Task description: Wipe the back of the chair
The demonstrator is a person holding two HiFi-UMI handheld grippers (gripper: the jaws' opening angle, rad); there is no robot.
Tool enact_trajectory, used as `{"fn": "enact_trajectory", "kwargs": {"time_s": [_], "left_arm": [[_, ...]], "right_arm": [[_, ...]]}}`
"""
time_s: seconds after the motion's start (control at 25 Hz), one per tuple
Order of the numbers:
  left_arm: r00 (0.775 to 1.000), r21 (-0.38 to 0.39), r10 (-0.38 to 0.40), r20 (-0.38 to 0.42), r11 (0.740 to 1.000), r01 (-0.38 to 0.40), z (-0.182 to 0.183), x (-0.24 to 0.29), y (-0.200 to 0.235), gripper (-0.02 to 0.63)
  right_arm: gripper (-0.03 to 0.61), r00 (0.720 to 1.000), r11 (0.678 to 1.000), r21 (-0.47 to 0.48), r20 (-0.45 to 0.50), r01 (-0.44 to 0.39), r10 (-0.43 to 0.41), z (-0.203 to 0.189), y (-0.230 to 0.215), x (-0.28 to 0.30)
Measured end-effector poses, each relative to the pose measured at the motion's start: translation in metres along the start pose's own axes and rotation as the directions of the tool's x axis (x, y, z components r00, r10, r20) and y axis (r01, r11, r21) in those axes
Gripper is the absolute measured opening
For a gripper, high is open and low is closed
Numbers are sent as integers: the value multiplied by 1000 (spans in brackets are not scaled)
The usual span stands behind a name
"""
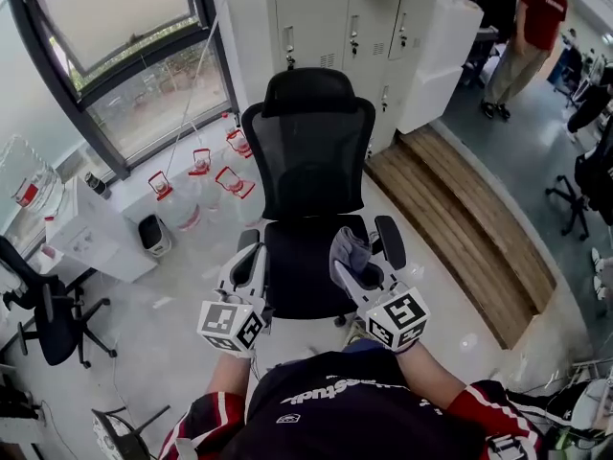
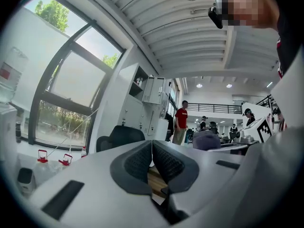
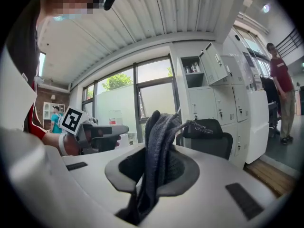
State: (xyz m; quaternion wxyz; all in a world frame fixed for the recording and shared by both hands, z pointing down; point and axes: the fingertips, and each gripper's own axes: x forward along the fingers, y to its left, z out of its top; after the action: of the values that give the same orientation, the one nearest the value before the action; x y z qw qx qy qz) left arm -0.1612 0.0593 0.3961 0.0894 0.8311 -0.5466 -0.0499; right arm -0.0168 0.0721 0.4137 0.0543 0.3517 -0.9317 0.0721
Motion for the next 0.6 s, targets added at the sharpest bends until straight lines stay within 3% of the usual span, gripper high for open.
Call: {"fn": "enact_trajectory", "kwargs": {"time_s": [0.28, 0.6], "left_arm": [[1000, -7, 1, 10, 1000, -1, 4, -19, -11, 26], [999, 10, -19, 33, 1000, 19, 17, 3, -49, 26]], "right_arm": [[72, 999, 998, -44, 10, 46, -46, 8, 10, -16], [72, 993, 994, -41, 65, 103, -100, 24, -14, -48]]}}
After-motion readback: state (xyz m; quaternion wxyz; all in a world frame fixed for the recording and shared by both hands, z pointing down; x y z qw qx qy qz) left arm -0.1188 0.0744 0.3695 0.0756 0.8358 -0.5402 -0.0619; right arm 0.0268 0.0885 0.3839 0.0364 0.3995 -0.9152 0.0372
